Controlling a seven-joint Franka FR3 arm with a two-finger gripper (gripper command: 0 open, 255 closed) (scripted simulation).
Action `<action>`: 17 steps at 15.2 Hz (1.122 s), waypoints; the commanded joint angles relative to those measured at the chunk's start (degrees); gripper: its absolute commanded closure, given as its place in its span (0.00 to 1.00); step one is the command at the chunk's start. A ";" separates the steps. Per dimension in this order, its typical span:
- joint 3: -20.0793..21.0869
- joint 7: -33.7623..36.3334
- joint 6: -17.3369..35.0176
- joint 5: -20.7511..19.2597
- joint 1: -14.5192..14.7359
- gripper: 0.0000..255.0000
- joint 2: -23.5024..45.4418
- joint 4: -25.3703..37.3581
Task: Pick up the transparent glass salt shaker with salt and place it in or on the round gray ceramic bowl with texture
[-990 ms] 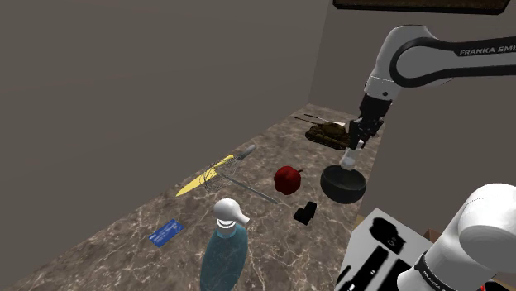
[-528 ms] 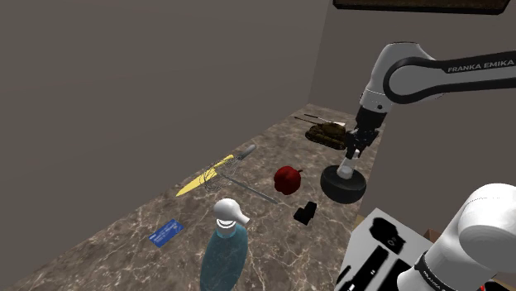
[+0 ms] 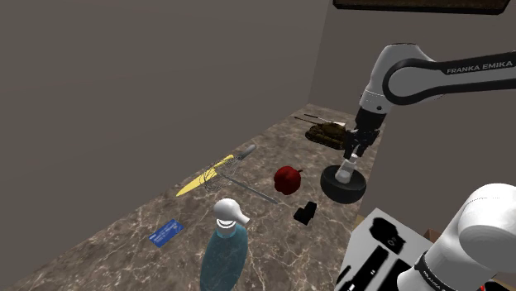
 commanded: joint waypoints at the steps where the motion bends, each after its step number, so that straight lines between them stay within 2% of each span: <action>1: 0.00 0.00 0.00 0.00 0.00 0.00 0.00 0.00; 5: 0.00 0.00 0.00 0.00 0.00 0.00 0.00 0.00; 9: 0.04 0.06 -7.71 -0.08 -0.11 0.00 -1.10 6.61; 17: 0.04 0.06 -7.71 -0.08 -0.11 0.00 -1.10 6.61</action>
